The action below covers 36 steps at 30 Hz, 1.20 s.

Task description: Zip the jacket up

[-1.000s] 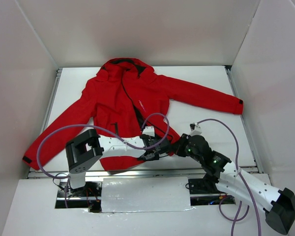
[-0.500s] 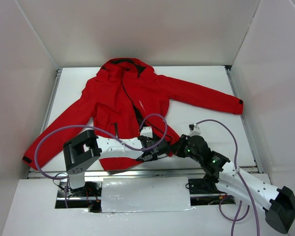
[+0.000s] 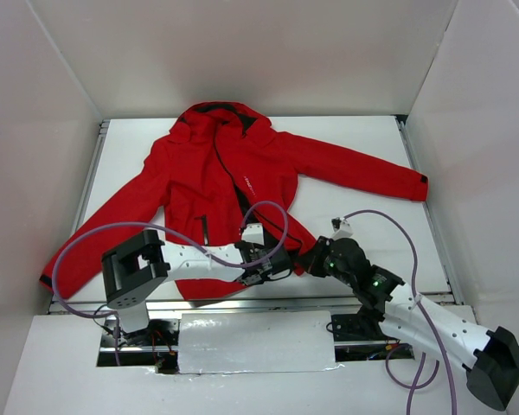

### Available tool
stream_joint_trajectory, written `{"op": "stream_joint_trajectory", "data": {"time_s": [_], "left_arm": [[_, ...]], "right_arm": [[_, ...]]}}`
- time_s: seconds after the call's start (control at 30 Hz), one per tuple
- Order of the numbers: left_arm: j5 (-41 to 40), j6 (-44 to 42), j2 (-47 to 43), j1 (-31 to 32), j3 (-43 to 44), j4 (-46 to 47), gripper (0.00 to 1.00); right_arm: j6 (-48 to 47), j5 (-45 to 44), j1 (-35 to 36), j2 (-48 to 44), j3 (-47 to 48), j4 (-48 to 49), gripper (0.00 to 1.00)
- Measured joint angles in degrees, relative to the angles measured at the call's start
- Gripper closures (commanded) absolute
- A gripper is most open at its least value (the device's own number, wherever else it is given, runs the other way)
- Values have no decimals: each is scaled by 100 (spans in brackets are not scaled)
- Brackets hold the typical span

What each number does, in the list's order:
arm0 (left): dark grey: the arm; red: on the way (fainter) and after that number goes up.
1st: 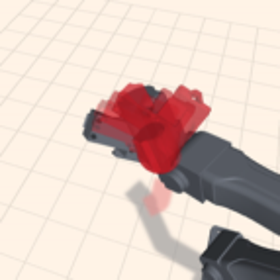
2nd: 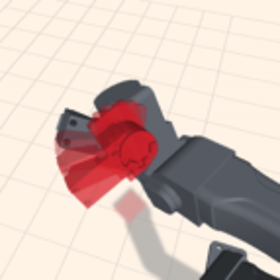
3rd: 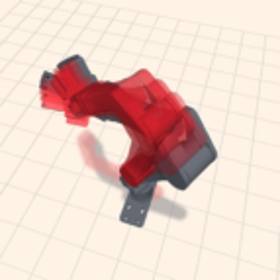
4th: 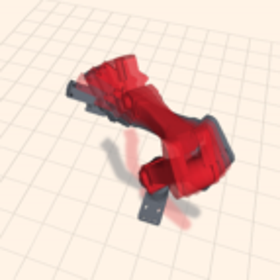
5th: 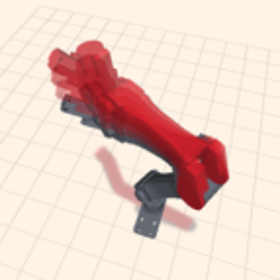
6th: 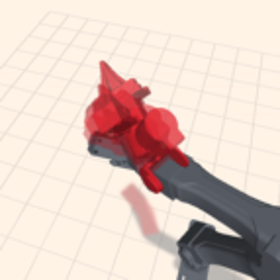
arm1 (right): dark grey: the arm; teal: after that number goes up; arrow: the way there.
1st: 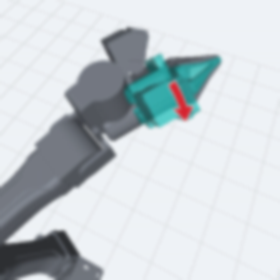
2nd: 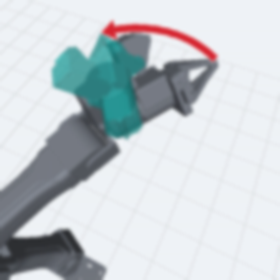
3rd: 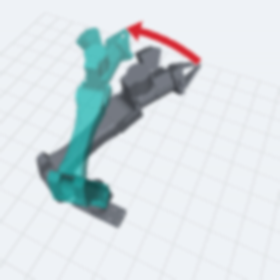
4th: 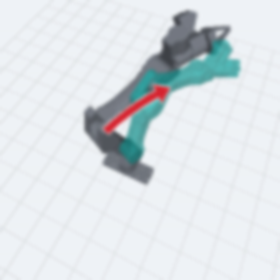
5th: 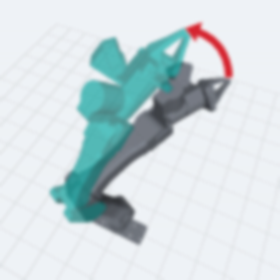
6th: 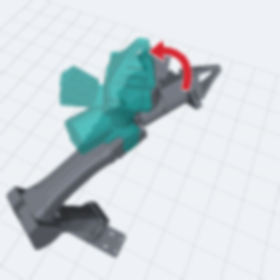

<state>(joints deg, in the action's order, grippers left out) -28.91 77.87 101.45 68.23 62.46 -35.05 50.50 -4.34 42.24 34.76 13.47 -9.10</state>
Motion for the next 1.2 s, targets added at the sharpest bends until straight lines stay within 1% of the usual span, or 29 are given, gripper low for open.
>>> {"op": "stream_joint_trajectory", "data": {"time_s": [0.03, 0.23, 0.3, 0.4, 0.5, 0.67, 0.83, 1.03, 1.2], "left_arm": [[7, -24, -46, 2, -50, 63, 100], [15, -361, -306, 22, -114, 328, 100], [13, -566, -562, 22, -251, 619, 100], [-4, -887, -1158, 22, -682, 1132, 100], [-52, -1200, -1829, 22, -1187, 1801, 100], [-66, -1661, -2706, 22, -2177, 3397, 100], [48, -1974, -3222, 15, -3126, 4920, 100], [208, -2127, -3499, 13, -3740, 6019, 100], [354, -2251, -3733, 2, -4087, 6666, 100]], "right_arm": [[0, 15, 0, 37, 0, 24, 100], [-44, 114, 0, 264, -22, 232, 100], [-76, 229, 0, 323, -85, 387, 100], [-166, 595, 0, 356, -262, 737, 100], [-245, 1084, 0, 372, -431, 1211, 100], [-240, 1674, 0, 236, -719, 1989, 100], [-221, 2245, 0, 61, -1021, 2835, 100], [-210, 2524, 0, 271, -1054, 3451, 100], [-181, 2623, 0, 645, -1054, 3733, 100]]}}
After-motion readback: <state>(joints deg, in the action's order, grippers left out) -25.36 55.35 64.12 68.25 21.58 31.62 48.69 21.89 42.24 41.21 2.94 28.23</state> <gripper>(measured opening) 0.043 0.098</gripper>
